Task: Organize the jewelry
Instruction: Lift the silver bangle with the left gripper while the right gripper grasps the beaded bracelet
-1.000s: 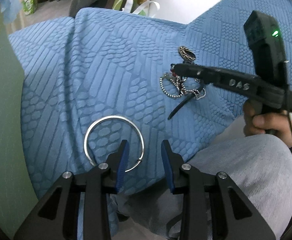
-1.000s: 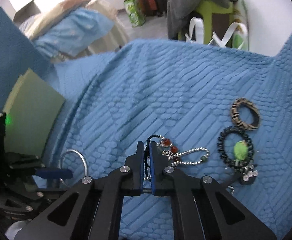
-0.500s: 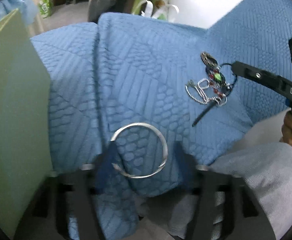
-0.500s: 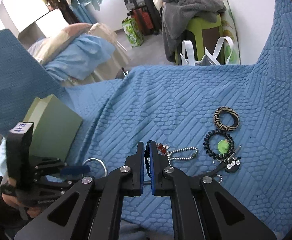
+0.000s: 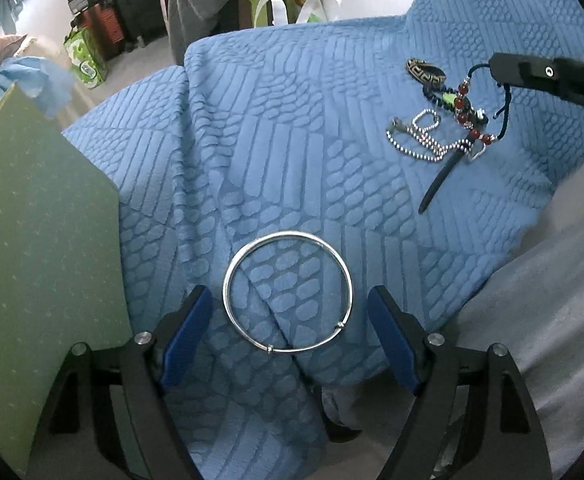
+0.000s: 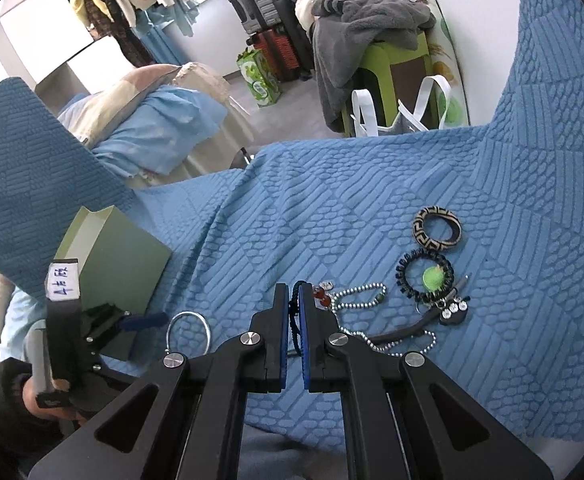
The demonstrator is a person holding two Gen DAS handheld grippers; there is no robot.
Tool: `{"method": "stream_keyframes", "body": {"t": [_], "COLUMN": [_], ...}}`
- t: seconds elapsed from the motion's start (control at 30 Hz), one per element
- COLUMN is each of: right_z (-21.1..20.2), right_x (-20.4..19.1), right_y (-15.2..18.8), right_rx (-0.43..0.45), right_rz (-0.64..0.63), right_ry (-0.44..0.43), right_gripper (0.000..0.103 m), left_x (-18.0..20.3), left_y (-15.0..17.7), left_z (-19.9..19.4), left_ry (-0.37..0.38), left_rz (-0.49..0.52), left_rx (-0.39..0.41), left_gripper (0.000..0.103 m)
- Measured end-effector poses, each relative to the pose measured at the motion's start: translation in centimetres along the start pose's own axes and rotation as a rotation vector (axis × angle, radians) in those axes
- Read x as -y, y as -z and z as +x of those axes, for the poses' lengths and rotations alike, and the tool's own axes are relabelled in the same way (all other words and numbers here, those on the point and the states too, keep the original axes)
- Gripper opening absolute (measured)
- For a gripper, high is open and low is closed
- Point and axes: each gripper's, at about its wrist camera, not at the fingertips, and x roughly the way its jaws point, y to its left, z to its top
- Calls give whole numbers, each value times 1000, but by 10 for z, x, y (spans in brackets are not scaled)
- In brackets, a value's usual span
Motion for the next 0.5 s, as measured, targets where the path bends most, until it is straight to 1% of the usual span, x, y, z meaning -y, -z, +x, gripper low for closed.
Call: {"method": "stream_keyframes", "body": {"t": [0.07, 0.2, 0.33, 0.43, 0.5], "right_z": [0, 2, 3, 2, -1], "right_x": [1, 1, -5, -10, -14], "right_y": [2, 5, 7, 7, 7], "right_rx": [-5, -16, -36, -38, -35], "right_rz": [1, 4, -22, -31, -34], "right_ry": [9, 24, 86, 105, 108], "right_gripper": [3, 3, 3, 3, 3], "left_x": [0, 0, 0, -5, -11], "left_y": [2, 3, 3, 2, 0], "left_z": [1, -1, -2, -4, -7], "left_ry": [-16, -17, -12, 20, 63], "left_rz": [5, 13, 13, -31, -76], "left_rx": [14, 47, 39, 33, 27], "left_gripper": [78, 69, 68, 68, 68]}}
